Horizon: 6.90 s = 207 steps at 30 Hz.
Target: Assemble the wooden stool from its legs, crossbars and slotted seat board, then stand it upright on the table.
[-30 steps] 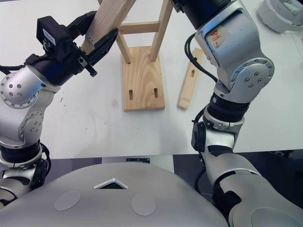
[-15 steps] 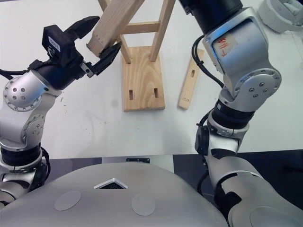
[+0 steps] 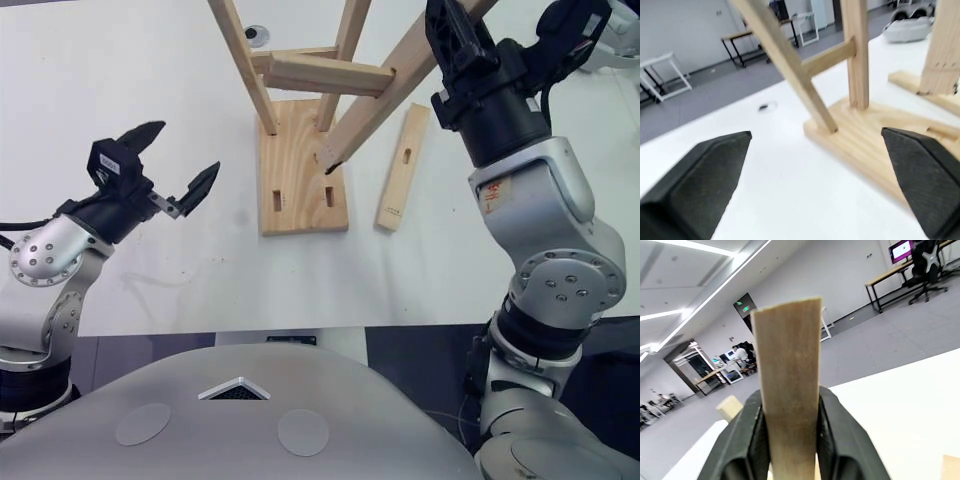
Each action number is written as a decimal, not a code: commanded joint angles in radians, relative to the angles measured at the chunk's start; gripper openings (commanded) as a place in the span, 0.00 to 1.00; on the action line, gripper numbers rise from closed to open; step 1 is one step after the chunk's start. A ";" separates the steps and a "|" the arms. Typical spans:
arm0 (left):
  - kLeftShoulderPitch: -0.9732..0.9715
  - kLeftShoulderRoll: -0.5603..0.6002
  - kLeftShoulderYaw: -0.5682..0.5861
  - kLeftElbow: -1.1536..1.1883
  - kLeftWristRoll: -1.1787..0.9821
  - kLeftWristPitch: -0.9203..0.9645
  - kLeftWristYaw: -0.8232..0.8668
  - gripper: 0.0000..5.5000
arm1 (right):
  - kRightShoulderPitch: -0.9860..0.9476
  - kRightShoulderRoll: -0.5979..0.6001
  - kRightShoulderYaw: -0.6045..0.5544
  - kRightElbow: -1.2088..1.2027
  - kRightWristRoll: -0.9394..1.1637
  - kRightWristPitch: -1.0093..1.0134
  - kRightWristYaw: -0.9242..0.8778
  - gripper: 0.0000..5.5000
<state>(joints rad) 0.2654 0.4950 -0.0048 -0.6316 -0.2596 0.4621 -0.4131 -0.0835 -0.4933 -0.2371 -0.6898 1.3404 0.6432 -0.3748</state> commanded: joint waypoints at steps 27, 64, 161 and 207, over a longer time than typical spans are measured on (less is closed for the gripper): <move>-0.070 -0.024 -0.071 -0.056 -0.054 0.107 -0.038 0.87 | 0.252 0.203 0.112 -0.069 -0.549 -0.142 0.193 0.19; -0.123 -0.010 -0.045 -0.023 -0.041 0.114 -0.040 0.87 | 0.382 0.202 0.174 0.092 -0.819 -0.173 0.395 0.19; -0.139 -0.092 -0.088 0.028 0.116 0.030 0.050 0.87 | 0.150 0.077 0.138 0.252 -1.020 0.282 0.482 0.79; -0.589 -0.135 0.341 0.026 -0.545 0.286 0.101 0.87 | -0.124 0.126 -0.227 0.146 -0.989 -0.021 0.490 0.40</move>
<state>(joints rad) -0.2712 0.3461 0.3075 -0.6115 -0.7184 0.6996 -0.3358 -0.1933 -0.3492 -0.4346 -0.5033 0.3233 0.6356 0.1086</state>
